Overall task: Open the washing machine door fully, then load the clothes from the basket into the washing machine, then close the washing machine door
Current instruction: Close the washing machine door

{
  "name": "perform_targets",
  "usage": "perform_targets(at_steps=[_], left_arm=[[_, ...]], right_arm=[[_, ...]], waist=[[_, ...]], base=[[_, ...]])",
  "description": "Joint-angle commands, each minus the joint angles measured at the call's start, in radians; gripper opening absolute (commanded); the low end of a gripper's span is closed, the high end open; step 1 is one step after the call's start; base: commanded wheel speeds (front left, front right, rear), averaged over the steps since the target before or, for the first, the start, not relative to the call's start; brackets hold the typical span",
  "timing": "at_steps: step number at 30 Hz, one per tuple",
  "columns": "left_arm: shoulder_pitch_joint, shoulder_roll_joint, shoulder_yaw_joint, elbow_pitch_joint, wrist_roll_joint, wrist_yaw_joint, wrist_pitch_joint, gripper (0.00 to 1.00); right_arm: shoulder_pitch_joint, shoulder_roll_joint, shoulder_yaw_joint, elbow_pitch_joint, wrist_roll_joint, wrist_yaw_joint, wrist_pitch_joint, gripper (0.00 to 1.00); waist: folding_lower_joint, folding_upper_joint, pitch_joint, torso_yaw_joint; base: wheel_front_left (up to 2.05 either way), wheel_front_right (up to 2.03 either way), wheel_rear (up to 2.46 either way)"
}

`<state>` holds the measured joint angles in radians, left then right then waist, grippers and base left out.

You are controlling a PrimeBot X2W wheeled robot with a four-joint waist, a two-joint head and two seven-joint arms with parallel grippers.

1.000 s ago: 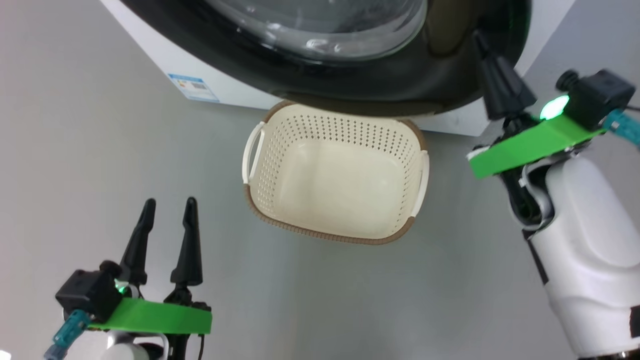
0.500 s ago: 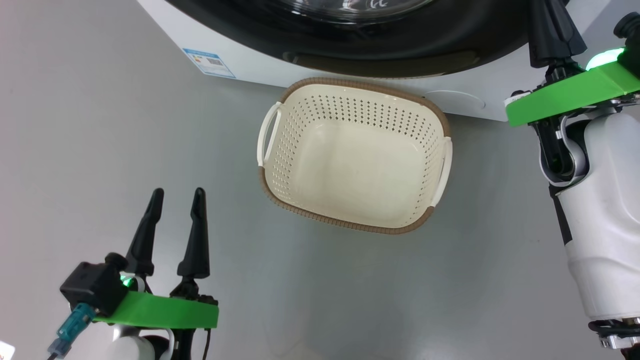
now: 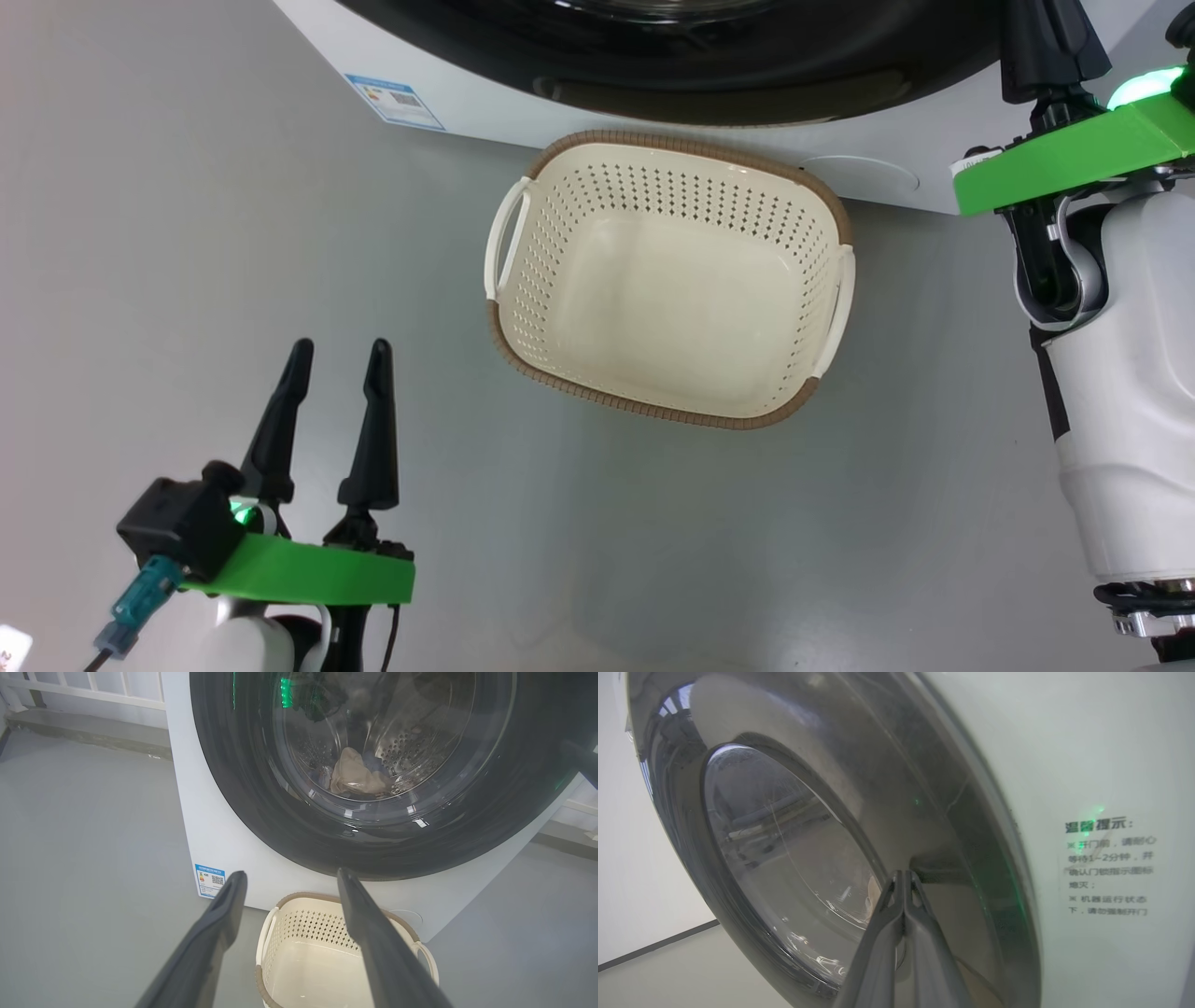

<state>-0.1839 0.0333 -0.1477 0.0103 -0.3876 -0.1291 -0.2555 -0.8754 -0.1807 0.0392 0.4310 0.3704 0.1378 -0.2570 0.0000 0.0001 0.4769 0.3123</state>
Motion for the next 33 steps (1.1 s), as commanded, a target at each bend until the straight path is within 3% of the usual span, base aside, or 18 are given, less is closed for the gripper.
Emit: perform_targets(at_steps=[1, 6, 10, 11, 13, 14, 33], left_arm=[[-0.019, 0.017, 0.035, -0.028, -0.002, -0.002, -0.006, 1.0], [-0.009, 0.017, 0.044, -0.013, 0.007, -0.002, -0.006, 1.0], [0.004, 0.017, 0.064, 0.012, 0.021, -0.002, -0.006, 1.0], [0.008, 0.017, 0.069, 0.018, 0.025, -0.002, -0.006, 1.0], [0.015, 0.017, 0.079, 0.031, 0.033, -0.002, -0.006, 1.0], [0.018, 0.017, 0.086, 0.039, 0.036, -0.002, -0.006, 1.0], [0.065, 0.086, 0.158, 0.128, 0.058, -0.002, -0.006, 1.0]], right_arm=[[-0.027, 0.011, 0.003, -0.028, -0.006, -0.007, -0.005, 0.0], [0.021, 0.012, 0.042, -0.034, 0.009, -0.007, -0.005, 0.0], [0.1, 0.017, 0.067, -0.05, 0.02, -0.007, -0.005, 0.48], [0.118, 0.018, 0.072, -0.052, 0.021, -0.007, -0.005, 0.68], [0.154, 0.019, 0.081, -0.055, 0.024, -0.007, -0.005, 0.96], [0.171, 0.021, 0.081, -0.058, 0.027, -0.007, -0.005, 1.0], [0.451, 0.055, 0.04, -0.069, 0.034, -0.007, -0.005, 1.0]], waist=[[0.0, -0.0001, 0.0, -0.003], [0.0, -0.0001, -0.026, -0.016], [0.0, -0.0001, -0.064, -0.037], [0.0, -0.0001, -0.074, -0.042], [0.0, -0.0001, -0.092, -0.054], [0.0, -0.0001, -0.102, -0.06], [0.0, -0.0001, -0.252, -0.211]], base=[[0.0, 0.0, 0.0], [0.0, 0.0, 0.0], [0.0, 0.0, 0.0], [0.0, 0.0, 0.0], [0.0, 0.0, 0.0], [0.0, 0.0, 0.0], [0.0, 0.0, 0.0]])
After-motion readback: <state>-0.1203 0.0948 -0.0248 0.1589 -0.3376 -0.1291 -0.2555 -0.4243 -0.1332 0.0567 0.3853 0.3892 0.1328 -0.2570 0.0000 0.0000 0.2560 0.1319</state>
